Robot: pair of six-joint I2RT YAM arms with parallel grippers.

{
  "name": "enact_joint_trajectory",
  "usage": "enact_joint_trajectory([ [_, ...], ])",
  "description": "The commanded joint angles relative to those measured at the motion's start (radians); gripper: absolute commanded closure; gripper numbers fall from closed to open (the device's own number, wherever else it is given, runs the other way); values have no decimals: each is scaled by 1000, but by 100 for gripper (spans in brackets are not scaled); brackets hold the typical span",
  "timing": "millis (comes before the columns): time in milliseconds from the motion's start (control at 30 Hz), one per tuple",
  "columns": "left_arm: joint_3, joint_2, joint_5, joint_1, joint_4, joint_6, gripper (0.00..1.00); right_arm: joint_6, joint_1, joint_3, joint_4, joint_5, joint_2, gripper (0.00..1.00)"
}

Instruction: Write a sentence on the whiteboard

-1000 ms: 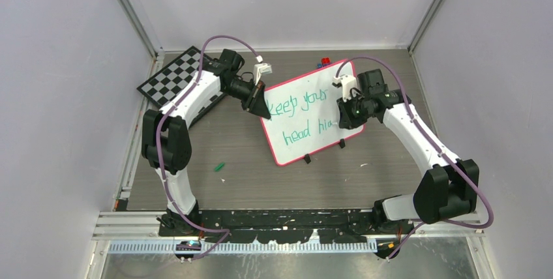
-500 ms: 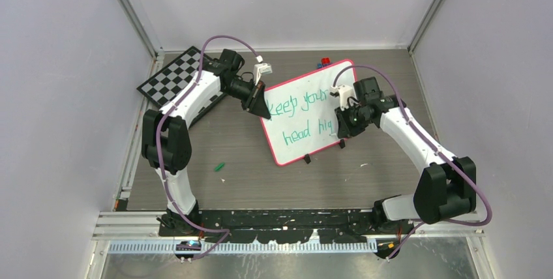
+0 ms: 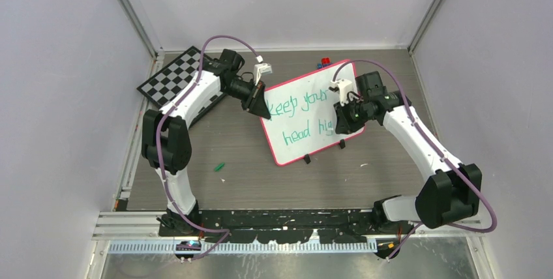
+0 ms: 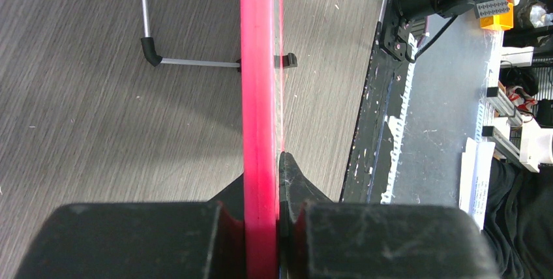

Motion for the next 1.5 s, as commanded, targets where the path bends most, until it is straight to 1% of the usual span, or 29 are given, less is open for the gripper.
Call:
enact_joint_trajectory([
  [0,3,7,-67,-21,-16,64,100,-31,-46,81,-32,-32,-61,100],
  [133,2,7,-68,-20,-16,64,100,-32,-84,128,-26,-32,-32,100],
  [333,4,9,-69,-21,-16,64,100,-18,-85,157,1,1,2,100],
  [733,10,15,-72,-20,-16,64,100,-34,-85,112,36,37,40,100],
  [1200,8,18,-72,-20,-16,64,100,-53,-86,5,35,38,0,100],
  [1467,10,15,-72,-20,-17,64,100,-45,-85,52,32,44,9,100],
])
